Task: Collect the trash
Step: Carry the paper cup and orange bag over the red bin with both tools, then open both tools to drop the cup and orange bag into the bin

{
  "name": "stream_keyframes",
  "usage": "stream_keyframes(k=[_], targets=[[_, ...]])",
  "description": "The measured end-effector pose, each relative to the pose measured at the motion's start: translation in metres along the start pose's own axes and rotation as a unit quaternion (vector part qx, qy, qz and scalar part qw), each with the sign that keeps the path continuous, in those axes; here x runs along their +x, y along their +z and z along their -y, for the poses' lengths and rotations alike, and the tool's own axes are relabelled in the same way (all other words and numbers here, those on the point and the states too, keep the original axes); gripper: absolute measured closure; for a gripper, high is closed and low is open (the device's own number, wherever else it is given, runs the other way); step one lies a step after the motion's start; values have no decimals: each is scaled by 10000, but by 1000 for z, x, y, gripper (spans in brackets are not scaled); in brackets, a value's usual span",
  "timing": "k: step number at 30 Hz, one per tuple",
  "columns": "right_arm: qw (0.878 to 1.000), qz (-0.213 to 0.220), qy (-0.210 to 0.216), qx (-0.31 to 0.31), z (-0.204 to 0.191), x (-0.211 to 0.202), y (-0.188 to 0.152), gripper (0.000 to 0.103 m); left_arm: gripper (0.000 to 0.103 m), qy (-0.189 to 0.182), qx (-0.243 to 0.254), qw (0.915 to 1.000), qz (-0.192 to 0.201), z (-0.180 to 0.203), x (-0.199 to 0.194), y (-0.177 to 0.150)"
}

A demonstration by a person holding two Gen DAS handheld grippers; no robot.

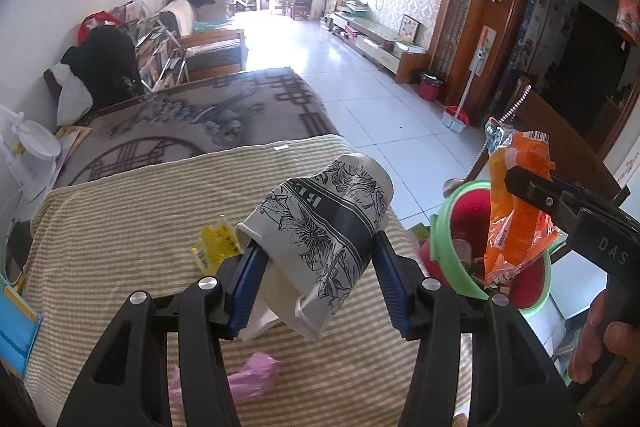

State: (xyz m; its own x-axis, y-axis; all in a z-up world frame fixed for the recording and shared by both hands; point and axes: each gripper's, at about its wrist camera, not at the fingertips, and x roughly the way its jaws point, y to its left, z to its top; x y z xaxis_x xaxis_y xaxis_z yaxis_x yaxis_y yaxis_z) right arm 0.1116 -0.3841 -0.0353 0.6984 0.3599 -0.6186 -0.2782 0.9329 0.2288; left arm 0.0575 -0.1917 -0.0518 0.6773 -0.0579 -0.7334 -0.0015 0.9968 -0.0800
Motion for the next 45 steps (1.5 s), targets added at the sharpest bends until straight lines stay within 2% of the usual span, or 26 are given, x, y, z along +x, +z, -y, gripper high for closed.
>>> stream_keyframes(k=[9, 27, 34, 45], targets=[[9994, 106, -282, 183, 43, -21, -5, 49, 52, -205, 230, 9995, -44, 43, 10, 8], [9937, 24, -871, 706, 145, -43, -17, 49, 52, -1001, 787, 9911, -379, 148, 59, 27], [9926, -96, -925, 777, 169, -42, -22, 49, 52, -1148, 1018, 9865, -565, 178, 80, 30], [9908, -230, -975, 913, 189, -38, -28, 49, 51, -1315, 1219, 9801, -849, 202, 106, 30]])
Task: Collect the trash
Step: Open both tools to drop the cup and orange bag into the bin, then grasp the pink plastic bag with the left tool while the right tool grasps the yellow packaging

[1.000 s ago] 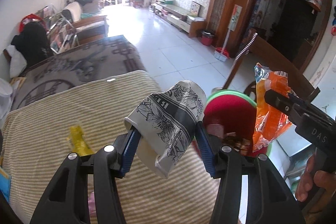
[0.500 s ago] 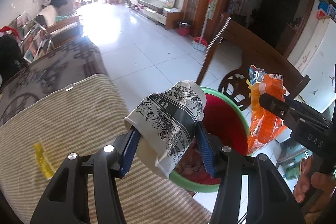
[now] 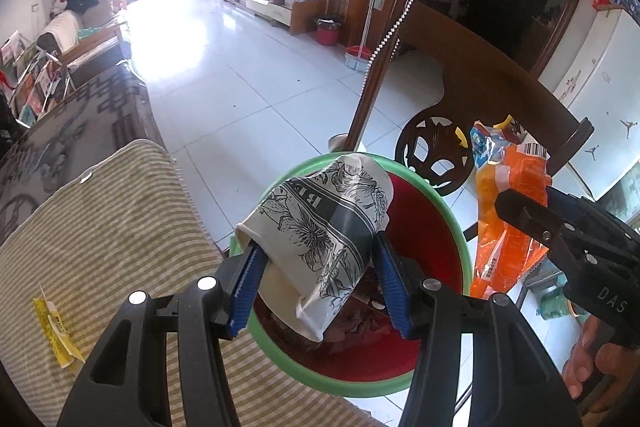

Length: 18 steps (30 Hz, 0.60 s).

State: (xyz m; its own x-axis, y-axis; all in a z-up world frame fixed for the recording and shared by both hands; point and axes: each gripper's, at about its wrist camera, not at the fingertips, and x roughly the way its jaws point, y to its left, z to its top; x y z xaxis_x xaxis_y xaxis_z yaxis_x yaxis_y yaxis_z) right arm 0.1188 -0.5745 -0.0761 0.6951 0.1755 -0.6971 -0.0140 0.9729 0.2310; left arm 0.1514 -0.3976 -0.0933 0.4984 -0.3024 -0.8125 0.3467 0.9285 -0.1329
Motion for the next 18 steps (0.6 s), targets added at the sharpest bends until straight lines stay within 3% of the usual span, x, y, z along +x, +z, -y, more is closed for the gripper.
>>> stream_keyframes(k=[4, 6, 9, 18], targets=[[9999, -99, 107, -23, -4, 8, 2, 44, 40, -154, 22, 9998, -158, 0, 8, 2], [9999, -84, 67, -39, -8, 11, 2, 30, 32, -132, -3, 9999, -105, -5, 6, -1], [9999, -57, 77, -32, -16, 15, 3, 20, 27, -83, -59, 9999, -26, -18, -1, -5], [9990, -206, 354, -160, -60, 36, 6, 17, 19, 368, -198, 9990, 152, -90, -40, -39]])
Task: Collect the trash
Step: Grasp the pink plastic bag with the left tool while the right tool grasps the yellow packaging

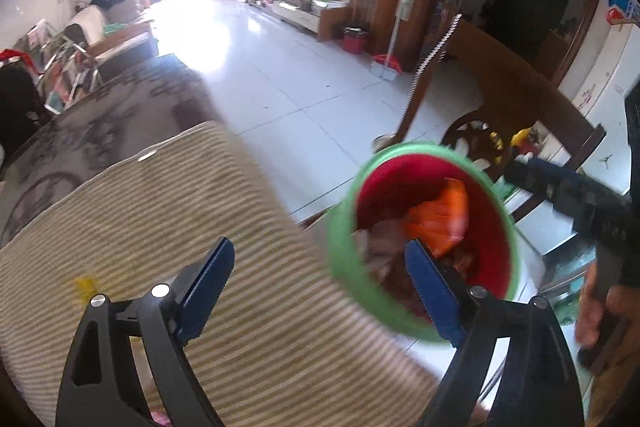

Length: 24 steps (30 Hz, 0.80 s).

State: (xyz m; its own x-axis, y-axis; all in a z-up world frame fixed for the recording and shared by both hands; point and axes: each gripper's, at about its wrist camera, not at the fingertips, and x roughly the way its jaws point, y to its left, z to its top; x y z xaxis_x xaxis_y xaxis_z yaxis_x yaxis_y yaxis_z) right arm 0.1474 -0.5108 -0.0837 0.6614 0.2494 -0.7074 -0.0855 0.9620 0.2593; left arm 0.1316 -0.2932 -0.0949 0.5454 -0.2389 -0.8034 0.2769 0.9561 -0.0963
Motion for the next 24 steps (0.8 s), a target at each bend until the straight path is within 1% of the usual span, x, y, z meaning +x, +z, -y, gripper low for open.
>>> stream_keyframes(k=[2, 5, 8, 10, 12, 14, 16, 17, 19, 20, 21, 22, 24], targets=[[9999, -76, 107, -99, -18, 8, -1, 17, 19, 140, 82, 9999, -55, -23, -10, -16], [9991, -201, 268, -277, -50, 21, -3, 15, 17, 312, 364, 9986, -235, -53, -22, -42], [9976, -321, 427, -444, -84, 33, -5, 14, 17, 510, 841, 9936, -552, -82, -32, -75], [9963, -400, 511, -560, -107, 41, -8, 12, 16, 582, 1138, 9883, -829, -100, -35, -97], [9948, -491, 596, -659, -132, 49, -12, 12, 16, 497, 1393, 9819, -1179, -117, -35, -119], [9936, -567, 665, -717, -152, 56, -15, 12, 16, 415, 1570, 9769, -1389, -126, -33, -135], [9923, -633, 708, -790, -176, 63, -18, 11, 16, 418, 1684, 9735, -1491, -135, -28, -146], [9918, -667, 716, -817, -185, 66, -20, 11, 16, 411, 1677, 9724, -1571, -140, -22, -151], [9904, -775, 720, -894, -206, 75, -25, 11, 16, 276, 1494, 9747, -1641, -149, -13, -156], [9896, -831, 711, -936, -215, 79, -28, 10, 18, 145, 1352, 9766, -1664, -155, -10, -159], [9886, -904, 695, -983, -227, 85, -32, 10, 25, 23, 1231, 9778, -1694, -158, -6, -160], [9878, -963, 694, -1007, -234, 90, -36, 10, 30, -157, 1132, 9786, -1710, -160, -4, -162], [9864, -1065, 689, -1042, -247, 99, -42, 10, 57, -490, 1015, 9798, -1650, -161, -6, -163]])
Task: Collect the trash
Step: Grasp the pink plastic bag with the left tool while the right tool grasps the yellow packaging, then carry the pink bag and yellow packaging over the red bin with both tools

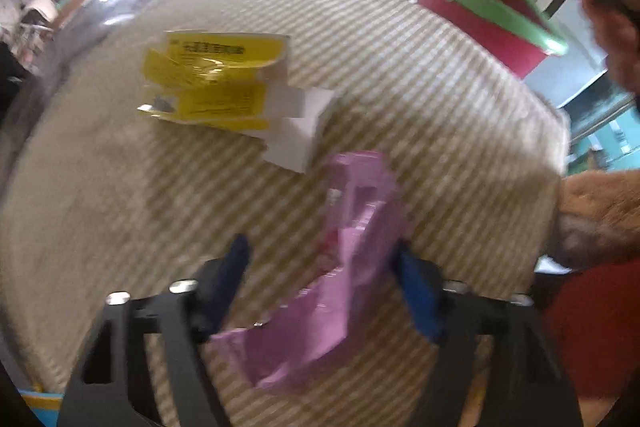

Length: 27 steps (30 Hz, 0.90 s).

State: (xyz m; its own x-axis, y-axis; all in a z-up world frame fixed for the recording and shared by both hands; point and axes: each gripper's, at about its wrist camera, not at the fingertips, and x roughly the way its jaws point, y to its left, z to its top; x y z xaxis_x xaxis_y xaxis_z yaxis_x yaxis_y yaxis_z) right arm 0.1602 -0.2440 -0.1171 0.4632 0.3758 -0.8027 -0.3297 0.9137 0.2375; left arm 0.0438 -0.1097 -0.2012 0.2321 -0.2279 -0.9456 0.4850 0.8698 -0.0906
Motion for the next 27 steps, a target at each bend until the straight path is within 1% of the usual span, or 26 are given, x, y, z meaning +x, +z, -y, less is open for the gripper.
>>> stream_keyframes(k=[1, 2, 3, 4, 6, 7, 8, 9, 11, 13, 16, 20, 22, 23, 24, 25, 26, 27], targets=[[10000, -81, -5, -27, -9, 9, 0, 10, 62, -104, -48, 9999, 70, -2, -3, -1], [9999, -134, -6, -53, -16, 15, 0, 10, 75, -150, -100, 9998, 125, -5, -4, -3], [9997, -202, -13, -109, -24, 25, 0, 10, 85, -202, -245, 9993, 220, -12, -9, -5], [9996, -243, -30, -151, -29, 31, 1, 10, 85, -209, -379, 9987, 286, -16, -12, -9], [9987, -401, -170, -282, -42, 52, 2, 10, 87, -179, -813, 9955, 459, -34, -19, -12], [9982, -470, -195, -312, -47, 60, 2, 10, 87, -172, -1174, 9912, 588, -50, -26, -17], [9979, -534, -191, -326, -51, 68, 3, 10, 88, -141, -1409, 9877, 667, -61, -31, -20], [9974, -626, -165, -332, -57, 78, 3, 10, 88, -102, -1588, 9846, 730, -70, -35, -24], [9963, -771, -144, -352, -65, 93, 4, 10, 88, 53, -2013, 9755, 884, -92, -48, -34], [9954, -898, -94, -323, -72, 106, 4, 10, 88, 149, -2328, 9672, 1001, -113, -57, -41], [9953, -968, 43, 47, -73, 121, 6, 10, 88, 300, -2596, 9580, 1180, -131, -67, -47], [9925, -1038, 316, 572, -73, 137, 12, 11, 88, 349, -2776, 9514, 1290, -140, -74, -50], [9926, -1081, 254, 499, -80, 144, 13, 17, 88, 370, -2823, 9493, 1329, -141, -76, -49], [9930, -1099, 147, 410, -83, 147, 13, 36, 88, 375, -2842, 9485, 1349, -144, -78, -49], [9930, -1125, 80, 360, -85, 149, 12, 58, 88, 381, -2857, 9477, 1368, -144, -80, -48], [9927, -1149, 102, 359, -86, 150, 11, 64, 88, 392, -2871, 9468, 1399, -143, -82, -47], [9930, -1101, 143, 403, -85, 147, 10, 68, 88, 418, -2876, 9462, 1423, -144, -85, -44], [9939, -1024, 108, 388, -86, 141, 10, 70, 88, 447, -2876, 9458, 1440, -147, -88, -43]])
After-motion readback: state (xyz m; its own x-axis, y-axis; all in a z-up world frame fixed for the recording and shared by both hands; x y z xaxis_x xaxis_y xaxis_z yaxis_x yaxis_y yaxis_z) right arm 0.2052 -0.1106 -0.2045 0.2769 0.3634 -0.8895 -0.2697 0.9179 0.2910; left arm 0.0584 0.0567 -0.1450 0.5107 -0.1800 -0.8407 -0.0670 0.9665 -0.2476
